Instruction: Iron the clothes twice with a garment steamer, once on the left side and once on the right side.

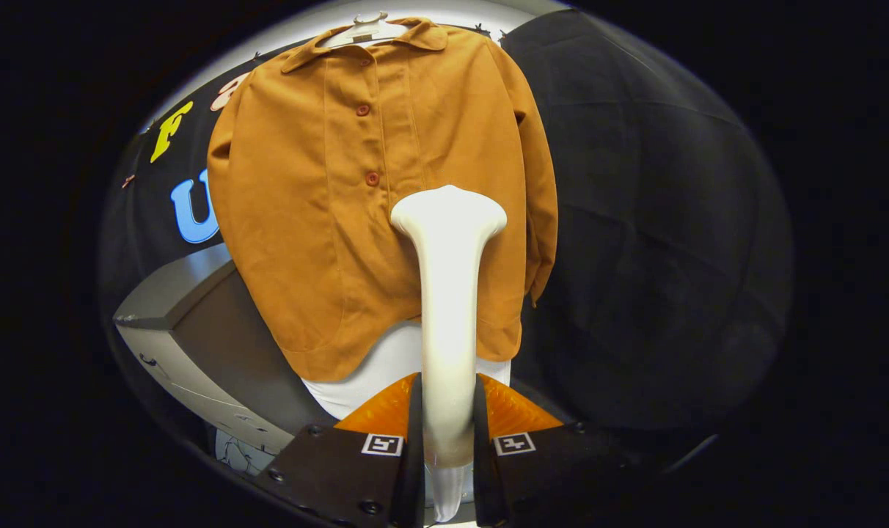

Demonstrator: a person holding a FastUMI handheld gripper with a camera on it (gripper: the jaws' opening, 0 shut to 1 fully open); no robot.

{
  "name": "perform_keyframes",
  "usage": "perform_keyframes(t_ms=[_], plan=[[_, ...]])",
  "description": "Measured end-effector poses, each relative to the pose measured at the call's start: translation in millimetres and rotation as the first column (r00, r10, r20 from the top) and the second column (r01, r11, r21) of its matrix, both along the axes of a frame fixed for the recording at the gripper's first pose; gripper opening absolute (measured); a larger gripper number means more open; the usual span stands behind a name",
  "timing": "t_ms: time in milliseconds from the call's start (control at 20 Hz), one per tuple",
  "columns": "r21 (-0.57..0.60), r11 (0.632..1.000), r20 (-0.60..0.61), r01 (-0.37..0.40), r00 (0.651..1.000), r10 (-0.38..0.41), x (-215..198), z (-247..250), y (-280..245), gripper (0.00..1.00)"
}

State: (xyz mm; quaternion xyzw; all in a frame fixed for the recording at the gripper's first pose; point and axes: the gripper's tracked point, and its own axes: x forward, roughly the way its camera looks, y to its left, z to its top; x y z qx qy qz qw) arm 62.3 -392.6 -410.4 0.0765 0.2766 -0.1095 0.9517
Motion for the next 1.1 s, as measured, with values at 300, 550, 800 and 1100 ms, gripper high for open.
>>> perform_keyframes(t_ms=[300, 550, 800, 1100], plan=[[-0.004, 1.0, -0.109, 0.017, 0.994, -0.018, -33, -40, 4, 0.3], [0.007, 1.0, -0.152, 0.03, 0.988, -0.029, -63, -52, 16, 0.3], [-0.025, 0.999, -0.134, 0.02, 0.991, -0.023, -82, -38, 30, 0.3], [-0.059, 0.998, -0.036, -0.011, 0.999, 0.009, -81, 11, 62, 0.3]])
